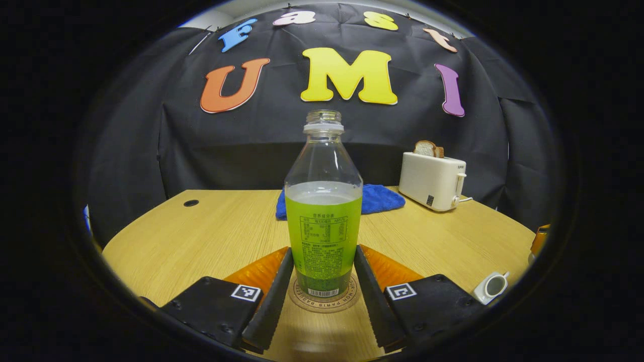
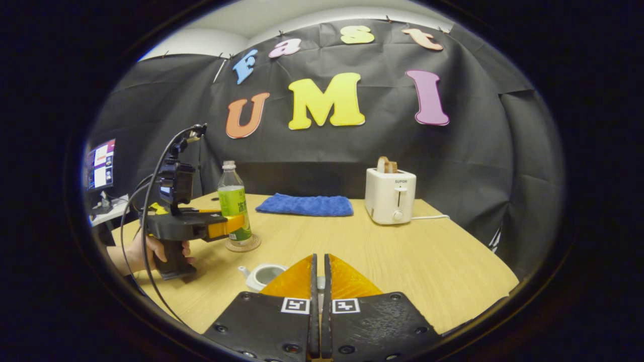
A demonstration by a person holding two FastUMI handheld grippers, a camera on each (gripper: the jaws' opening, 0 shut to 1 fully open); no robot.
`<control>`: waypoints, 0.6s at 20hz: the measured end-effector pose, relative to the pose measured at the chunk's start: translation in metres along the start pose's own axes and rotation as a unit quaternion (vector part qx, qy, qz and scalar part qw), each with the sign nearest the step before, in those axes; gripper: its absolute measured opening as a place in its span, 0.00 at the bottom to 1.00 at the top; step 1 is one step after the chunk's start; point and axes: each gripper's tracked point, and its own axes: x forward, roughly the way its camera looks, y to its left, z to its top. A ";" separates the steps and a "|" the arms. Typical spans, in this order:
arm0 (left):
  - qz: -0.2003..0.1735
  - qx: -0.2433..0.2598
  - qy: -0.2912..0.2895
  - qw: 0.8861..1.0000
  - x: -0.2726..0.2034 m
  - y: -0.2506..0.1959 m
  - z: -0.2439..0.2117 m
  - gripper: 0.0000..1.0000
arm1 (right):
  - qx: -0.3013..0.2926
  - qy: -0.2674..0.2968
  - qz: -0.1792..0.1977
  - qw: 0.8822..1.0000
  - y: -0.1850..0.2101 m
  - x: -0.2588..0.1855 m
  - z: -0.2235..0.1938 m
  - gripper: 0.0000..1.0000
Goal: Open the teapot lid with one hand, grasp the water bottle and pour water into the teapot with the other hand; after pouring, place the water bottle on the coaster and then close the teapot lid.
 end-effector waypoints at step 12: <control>0.030 -0.008 0.011 0.999 -0.037 0.014 -0.008 0.98 | 0.000 -0.021 0.022 1.000 0.017 0.007 0.017 0.00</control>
